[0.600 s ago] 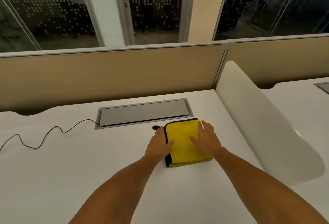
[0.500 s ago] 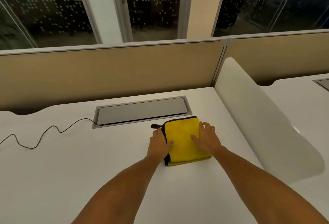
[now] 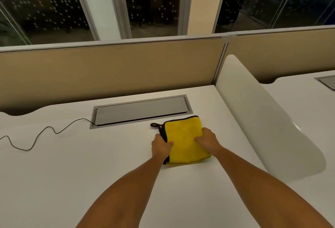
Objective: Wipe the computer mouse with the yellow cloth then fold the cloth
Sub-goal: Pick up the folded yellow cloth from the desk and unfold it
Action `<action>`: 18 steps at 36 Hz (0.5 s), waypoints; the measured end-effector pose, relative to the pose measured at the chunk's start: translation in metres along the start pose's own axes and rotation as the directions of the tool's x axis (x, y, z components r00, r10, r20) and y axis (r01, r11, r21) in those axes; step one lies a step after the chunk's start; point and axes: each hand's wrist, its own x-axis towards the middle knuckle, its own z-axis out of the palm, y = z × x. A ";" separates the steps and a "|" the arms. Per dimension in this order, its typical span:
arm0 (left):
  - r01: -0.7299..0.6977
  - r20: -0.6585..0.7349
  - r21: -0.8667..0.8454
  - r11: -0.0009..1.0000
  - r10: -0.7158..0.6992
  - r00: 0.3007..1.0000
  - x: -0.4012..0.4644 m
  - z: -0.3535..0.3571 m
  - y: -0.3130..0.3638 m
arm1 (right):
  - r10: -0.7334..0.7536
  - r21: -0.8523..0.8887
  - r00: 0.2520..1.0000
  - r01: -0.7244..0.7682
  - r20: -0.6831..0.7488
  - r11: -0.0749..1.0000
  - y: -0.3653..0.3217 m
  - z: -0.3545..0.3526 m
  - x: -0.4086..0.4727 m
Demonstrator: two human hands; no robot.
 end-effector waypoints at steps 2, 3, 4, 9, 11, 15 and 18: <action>0.006 0.016 -0.055 0.998 -0.005 1.000 -0.002 -0.007 -0.006 | 0.025 0.086 0.999 -0.027 0.031 0.996 -0.004 -0.002 -0.004; 0.010 0.021 -0.088 0.996 -0.008 1.000 -0.003 -0.011 -0.008 | 0.032 0.127 0.998 -0.039 0.057 0.991 -0.006 -0.003 -0.006; 0.014 0.024 -0.119 0.993 -0.011 1.000 -0.005 -0.016 -0.011 | 0.033 0.167 0.997 -0.046 0.076 0.985 -0.009 -0.003 -0.009; -0.007 0.018 -0.236 0.972 0.012 1.000 -0.019 -0.045 -0.018 | 0.029 0.306 0.992 -0.066 0.122 0.950 -0.025 -0.004 -0.031; -0.025 0.011 -0.292 0.956 0.029 1.000 -0.026 -0.058 -0.019 | 0.016 0.365 0.990 -0.066 0.140 0.929 -0.032 -0.003 -0.042; -0.084 0.002 -0.354 0.931 0.090 0.996 -0.050 -0.088 -0.018 | -0.001 0.454 0.988 -0.069 0.152 0.888 -0.046 0.002 -0.066; -0.105 0.007 -0.383 0.918 0.117 0.993 -0.071 -0.111 -0.024 | -0.037 0.483 0.985 -0.050 0.169 0.874 -0.054 0.009 -0.082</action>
